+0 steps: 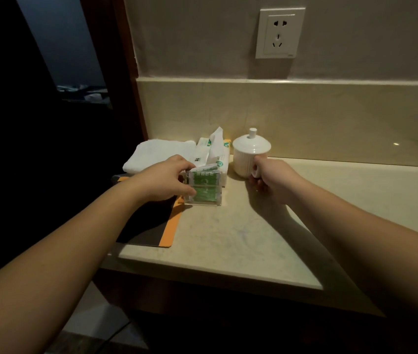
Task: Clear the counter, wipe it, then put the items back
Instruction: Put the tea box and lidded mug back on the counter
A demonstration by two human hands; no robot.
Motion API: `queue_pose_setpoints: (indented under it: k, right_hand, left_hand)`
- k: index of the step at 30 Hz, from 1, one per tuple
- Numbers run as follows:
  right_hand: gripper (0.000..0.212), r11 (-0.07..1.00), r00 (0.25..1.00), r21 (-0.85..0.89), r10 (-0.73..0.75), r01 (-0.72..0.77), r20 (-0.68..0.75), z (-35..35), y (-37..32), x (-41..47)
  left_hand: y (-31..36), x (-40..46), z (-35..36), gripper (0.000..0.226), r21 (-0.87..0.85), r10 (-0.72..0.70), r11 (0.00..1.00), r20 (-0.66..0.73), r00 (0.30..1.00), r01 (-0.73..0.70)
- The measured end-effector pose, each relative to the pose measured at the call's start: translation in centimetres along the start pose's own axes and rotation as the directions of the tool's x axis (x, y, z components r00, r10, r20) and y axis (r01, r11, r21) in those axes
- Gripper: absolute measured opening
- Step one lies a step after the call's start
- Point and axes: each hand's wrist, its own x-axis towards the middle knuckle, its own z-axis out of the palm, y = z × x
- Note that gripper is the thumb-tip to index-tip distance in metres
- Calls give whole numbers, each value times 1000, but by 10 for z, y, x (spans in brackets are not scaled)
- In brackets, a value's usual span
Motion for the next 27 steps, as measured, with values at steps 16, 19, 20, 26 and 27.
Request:
queue_pose_setpoints:
  k: [16,19,20,26,27]
  right_hand:
    - [29,999,996,-13,32,-33,-86,25,-16,17]
    - [28,999,996,-12,37,-38,-76,27,-18,19]
    - [29,999,997,-9,38,-39,-74,28,-19,20]
    - [29,997,996,-46,55,-58,-65,27,-22,22]
    - [27,997,997,-54,56,-60,-62,26,-22,21]
  left_hand:
    - [0,0,0,46,1,40,999,-73,996,-40]
    - [1,-1,1,46,-4,45,999,-91,995,-46]
    - [2,-1,1,46,-2,45,999,-97,994,-45]
    - [2,-2,3,46,-1,33,999,-114,993,-33]
    - [2,-2,3,46,-4,33,999,-120,992,-33]
